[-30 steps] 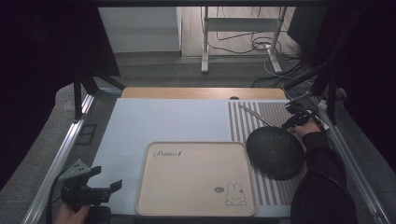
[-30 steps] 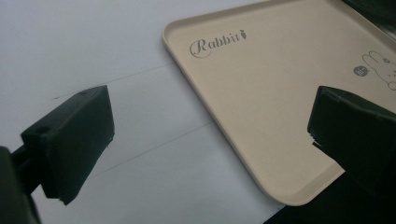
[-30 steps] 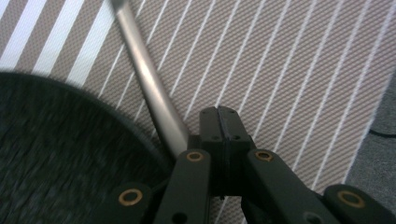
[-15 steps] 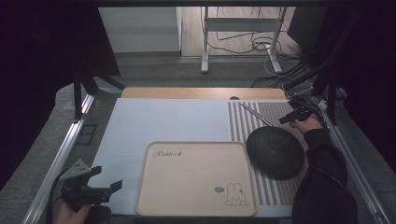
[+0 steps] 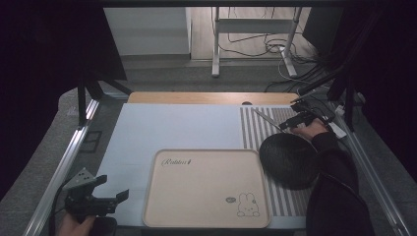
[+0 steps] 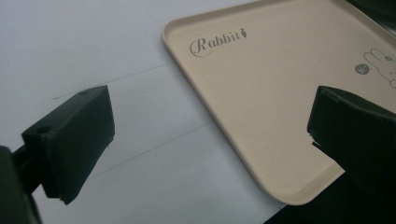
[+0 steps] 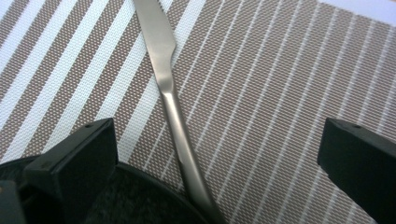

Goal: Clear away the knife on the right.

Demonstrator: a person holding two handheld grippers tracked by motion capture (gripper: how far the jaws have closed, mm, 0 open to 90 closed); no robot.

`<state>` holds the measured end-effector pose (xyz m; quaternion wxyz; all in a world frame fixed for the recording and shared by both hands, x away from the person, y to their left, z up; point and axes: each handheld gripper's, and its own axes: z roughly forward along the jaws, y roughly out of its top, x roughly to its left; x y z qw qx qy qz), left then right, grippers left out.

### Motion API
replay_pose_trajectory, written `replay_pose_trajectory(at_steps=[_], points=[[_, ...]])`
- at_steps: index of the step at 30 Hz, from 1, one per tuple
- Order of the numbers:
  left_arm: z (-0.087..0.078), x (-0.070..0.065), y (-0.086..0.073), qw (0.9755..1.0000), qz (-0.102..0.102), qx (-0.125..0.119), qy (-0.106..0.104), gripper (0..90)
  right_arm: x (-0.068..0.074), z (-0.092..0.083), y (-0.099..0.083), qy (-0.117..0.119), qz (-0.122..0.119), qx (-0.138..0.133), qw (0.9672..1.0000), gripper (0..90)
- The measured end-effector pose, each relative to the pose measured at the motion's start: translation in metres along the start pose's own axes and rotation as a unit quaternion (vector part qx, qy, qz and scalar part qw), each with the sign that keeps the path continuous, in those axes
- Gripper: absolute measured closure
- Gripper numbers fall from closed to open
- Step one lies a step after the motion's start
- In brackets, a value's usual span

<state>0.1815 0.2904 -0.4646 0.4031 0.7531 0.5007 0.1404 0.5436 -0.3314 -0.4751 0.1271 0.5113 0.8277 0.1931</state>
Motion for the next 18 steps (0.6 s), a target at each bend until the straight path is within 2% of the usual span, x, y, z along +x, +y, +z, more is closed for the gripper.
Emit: replay_pose_trajectory(at_steps=[2, 4, 7, 9, 10, 12, 15, 18], points=[[0.0, 0.0, 0.0, 1.0, 0.0, 0.0, 0.0, 1.8, 0.003, 0.006, 0.002, -0.005, -0.004, 0.002, 1.0, 0.0], [0.0, 0.0, 0.0, 1.0, 0.0, 0.0, 0.0, 1.9, 0.007, 0.012, 0.002, -0.005, -0.017, 0.009, 0.9998, 0.3], [0.0, 0.0, 0.0, 1.0, 0.0, 0.0, 0.0, 1.9, 0.011, 0.02, 0.002, -0.016, -0.035, 0.022, 0.999, 7.1], [0.0, 0.0, 0.0, 1.0, 0.0, 0.001, 0.0, 1.9, 0.011, 0.023, 0.002, -0.008, -0.035, 0.023, 0.9991, 18.3], [0.0, 0.0, 0.0, 1.0, 0.0, 0.001, 0.001, 1.9, 0.01, 0.023, 0.002, -0.003, -0.037, 0.026, 0.999, 20.5], [0.0, 0.0, 0.0, 1.0, 0.0, 0.0, 0.001, 1.9, 0.01, 0.025, 0.001, -0.01, -0.04, 0.023, 0.9989, 26.7], [0.0, 0.0, 0.0, 1.0, 0.001, 0.001, 0.001, 2.0, 0.009, 0.024, 0.0, 0.003, -0.044, 0.022, 0.9988, 37.6], [0.0, -0.001, 0.0, 1.0, 0.001, 0.001, 0.001, 2.0, 0.008, 0.022, 0.0, 0.006, -0.053, 0.02, 0.9984, 53.8]])
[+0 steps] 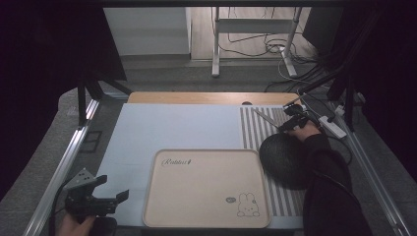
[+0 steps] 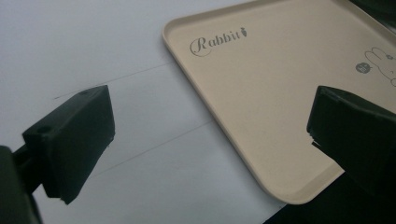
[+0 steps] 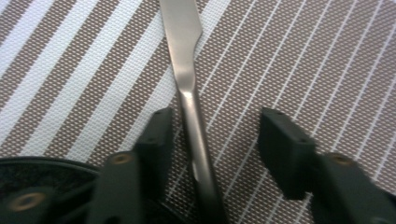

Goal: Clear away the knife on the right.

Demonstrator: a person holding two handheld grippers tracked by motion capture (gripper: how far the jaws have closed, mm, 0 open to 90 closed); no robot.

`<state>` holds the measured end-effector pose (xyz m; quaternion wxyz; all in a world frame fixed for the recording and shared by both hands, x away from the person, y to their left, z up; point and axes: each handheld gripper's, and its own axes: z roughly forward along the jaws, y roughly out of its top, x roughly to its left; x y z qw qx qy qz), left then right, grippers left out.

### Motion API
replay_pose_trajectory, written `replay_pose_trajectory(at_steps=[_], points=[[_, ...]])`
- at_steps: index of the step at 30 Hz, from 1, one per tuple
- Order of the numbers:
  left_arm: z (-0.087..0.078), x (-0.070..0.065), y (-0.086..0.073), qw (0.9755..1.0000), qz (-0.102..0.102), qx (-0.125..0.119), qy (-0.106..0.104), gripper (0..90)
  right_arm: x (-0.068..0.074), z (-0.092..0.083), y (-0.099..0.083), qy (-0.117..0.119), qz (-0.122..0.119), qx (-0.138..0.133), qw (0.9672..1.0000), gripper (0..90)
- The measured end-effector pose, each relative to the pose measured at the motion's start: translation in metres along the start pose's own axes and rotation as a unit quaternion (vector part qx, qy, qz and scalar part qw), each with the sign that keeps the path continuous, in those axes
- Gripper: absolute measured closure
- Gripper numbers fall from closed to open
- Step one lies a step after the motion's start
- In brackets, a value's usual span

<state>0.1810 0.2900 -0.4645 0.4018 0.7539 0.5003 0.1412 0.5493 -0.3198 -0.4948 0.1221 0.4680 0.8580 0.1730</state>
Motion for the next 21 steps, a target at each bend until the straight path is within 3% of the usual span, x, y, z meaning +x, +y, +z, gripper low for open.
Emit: replay_pose_trajectory(at_steps=[1, 3, 4, 6, 11, 16, 21], points=[[0.0, 0.0, 0.0, 1.0, 0.0, 0.0, 0.0, 2.0, 0.0, 0.0, 0.0, 0.001, 0.0, 0.0, 1.0, 54.1], [0.0, 0.0, 0.0, 1.0, 0.0, 0.0, 0.001, 2.0, -0.002, -0.001, 0.0, 0.01, -0.005, -0.003, 0.9999, 64.7], [0.0, 0.0, 0.0, 1.0, 0.001, 0.001, 0.001, 2.1, -0.003, -0.001, 0.0, 0.011, -0.008, -0.002, 0.9999, 75.3], [0.0, 0.0, 0.0, 1.0, 0.002, 0.001, 0.001, 2.1, -0.004, -0.001, -0.001, 0.012, -0.011, -0.004, 0.9999, 78.9], [0.0, 0.0, 0.0, 1.0, 0.002, 0.002, 0.002, 2.1, -0.007, -0.001, -0.001, 0.024, -0.007, -0.004, 0.9997, 79.9], [0.0, 0.0, 0.0, 1.0, 0.0, 0.0, 0.001, 2.1, -0.011, -0.002, -0.001, 0.035, 0.012, -0.002, 0.9993, 80.1], [0.0, -0.001, 0.0, 1.0, 0.002, 0.001, 0.002, 2.1, -0.015, -0.004, -0.003, 0.015, 0.008, 0.0, 0.9998, 80.1]])
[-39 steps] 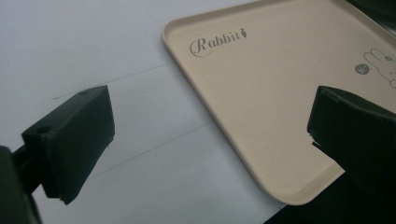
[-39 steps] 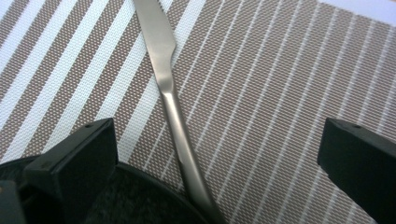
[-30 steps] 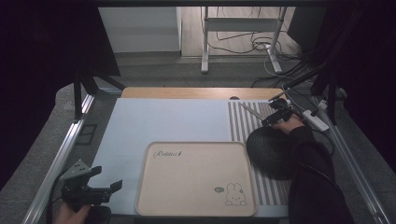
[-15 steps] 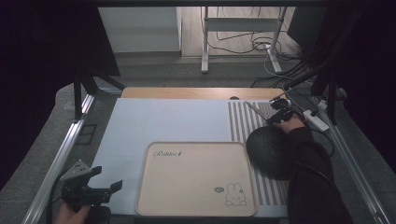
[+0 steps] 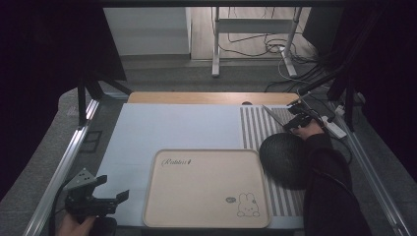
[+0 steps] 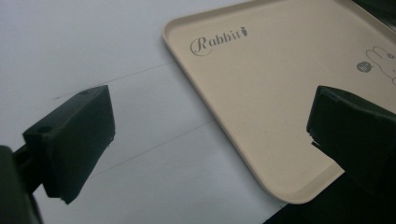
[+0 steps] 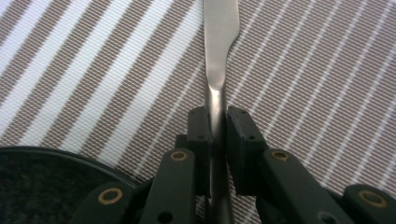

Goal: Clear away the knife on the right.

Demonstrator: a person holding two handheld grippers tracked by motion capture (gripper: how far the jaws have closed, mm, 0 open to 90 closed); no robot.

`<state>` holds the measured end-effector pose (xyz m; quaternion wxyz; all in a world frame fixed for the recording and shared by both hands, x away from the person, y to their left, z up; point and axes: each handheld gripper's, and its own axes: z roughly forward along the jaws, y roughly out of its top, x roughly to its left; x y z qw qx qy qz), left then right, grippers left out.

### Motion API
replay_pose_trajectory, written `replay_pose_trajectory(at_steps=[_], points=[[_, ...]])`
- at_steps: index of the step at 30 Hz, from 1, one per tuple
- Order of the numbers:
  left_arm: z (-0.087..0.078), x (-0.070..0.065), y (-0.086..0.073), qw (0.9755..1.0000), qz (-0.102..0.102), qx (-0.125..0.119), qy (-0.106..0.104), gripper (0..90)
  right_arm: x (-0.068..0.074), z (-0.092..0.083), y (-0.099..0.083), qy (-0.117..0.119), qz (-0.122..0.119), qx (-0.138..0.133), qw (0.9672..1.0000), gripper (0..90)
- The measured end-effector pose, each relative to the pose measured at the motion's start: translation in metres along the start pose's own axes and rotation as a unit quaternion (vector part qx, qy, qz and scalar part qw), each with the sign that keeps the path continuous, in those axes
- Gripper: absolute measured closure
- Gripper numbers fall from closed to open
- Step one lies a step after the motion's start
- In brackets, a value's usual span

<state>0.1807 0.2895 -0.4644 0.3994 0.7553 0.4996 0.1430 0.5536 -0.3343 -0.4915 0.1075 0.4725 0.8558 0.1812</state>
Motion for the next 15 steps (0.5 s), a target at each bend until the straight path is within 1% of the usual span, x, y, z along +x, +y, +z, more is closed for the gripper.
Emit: replay_pose_trajectory(at_steps=[5, 11, 15], points=[[0.0, 0.0, 0.0, 1.0, 0.0, -0.001, 0.0, 2.1, -0.009, -0.007, -0.004, -0.012, 0.009, -0.01, 0.9998, 80.1], [0.0, 0.0, 0.0, 1.0, 0.001, 0.0, 0.0, 2.1, -0.025, -0.019, -0.013, -0.023, 0.031, -0.024, 0.999, 80.1], [0.0, 0.0, 0.0, 1.0, 0.001, 0.001, 0.0, 2.1, -0.032, -0.026, -0.017, -0.02, 0.045, -0.032, 0.9983, 80.1]])
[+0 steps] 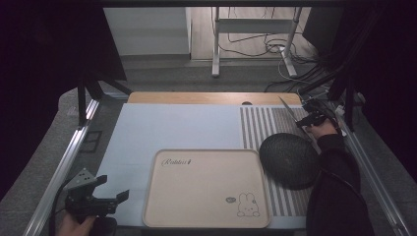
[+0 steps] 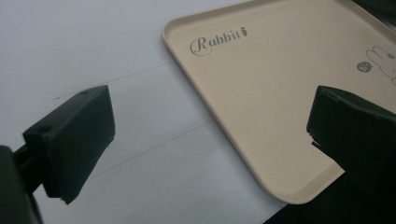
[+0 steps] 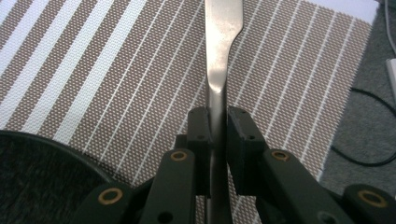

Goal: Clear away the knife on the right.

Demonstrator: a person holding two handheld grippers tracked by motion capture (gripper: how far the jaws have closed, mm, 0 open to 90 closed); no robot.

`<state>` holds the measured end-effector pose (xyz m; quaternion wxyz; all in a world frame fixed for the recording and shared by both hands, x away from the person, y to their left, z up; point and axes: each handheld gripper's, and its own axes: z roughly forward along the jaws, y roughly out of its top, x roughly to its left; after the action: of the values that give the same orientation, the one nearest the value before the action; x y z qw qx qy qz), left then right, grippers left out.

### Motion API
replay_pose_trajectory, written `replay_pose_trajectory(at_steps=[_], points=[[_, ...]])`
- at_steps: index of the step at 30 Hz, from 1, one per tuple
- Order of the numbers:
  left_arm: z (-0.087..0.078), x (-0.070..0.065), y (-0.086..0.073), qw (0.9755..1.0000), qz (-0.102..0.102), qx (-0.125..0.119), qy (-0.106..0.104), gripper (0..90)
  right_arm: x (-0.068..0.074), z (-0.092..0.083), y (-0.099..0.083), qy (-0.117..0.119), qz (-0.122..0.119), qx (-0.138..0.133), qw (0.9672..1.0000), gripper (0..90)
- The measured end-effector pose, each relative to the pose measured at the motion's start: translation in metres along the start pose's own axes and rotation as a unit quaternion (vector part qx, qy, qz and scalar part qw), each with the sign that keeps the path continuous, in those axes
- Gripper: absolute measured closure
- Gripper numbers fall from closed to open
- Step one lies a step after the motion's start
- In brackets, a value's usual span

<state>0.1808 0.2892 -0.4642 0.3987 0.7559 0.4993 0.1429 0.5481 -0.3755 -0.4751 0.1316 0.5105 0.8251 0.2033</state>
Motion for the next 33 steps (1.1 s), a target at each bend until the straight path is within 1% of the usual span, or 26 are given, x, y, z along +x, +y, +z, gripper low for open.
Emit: replay_pose_trajectory(at_steps=[1, 9, 12, 15, 18, 21, 25, 33], points=[[0.0, 0.0, 0.0, 1.0, 0.0, 0.0, 0.0, 2.1, -0.001, -0.002, -0.001, -0.002, 0.0, -0.005, 1.0, 80.1], [0.0, 0.0, 0.0, 1.0, 0.0, -0.001, 0.0, 2.1, -0.005, -0.017, -0.002, -0.002, 0.007, -0.015, 0.9999, 80.1], [0.0, 0.0, 0.0, 1.0, -0.001, 0.0, 0.0, 2.1, -0.004, -0.022, -0.001, 0.003, 0.006, -0.017, 0.9998, 80.1], [0.0, 0.0, 0.0, 1.0, -0.002, -0.002, 0.0, 2.1, 0.001, -0.028, -0.001, 0.011, 0.005, -0.017, 0.9998, 80.1], [0.0, 0.0, 0.0, 1.0, -0.002, -0.002, 0.0, 2.1, 0.011, -0.033, -0.001, 0.023, 0.001, -0.019, 0.9995, 80.0], [0.0, 0.0, 0.0, 1.0, -0.002, -0.002, 0.0, 2.1, 0.022, -0.037, -0.002, 0.029, -0.01, -0.016, 0.9994, 80.0], [0.0, 0.001, 0.0, 1.0, -0.003, -0.003, -0.001, 2.1, 0.038, -0.04, -0.005, 0.041, -0.028, -0.012, 0.9987, 80.0], [0.0, 0.001, 0.0, 1.0, -0.003, -0.003, -0.001, 2.1, 0.076, -0.043, -0.012, 0.052, -0.067, -0.002, 0.9964, 80.0]])
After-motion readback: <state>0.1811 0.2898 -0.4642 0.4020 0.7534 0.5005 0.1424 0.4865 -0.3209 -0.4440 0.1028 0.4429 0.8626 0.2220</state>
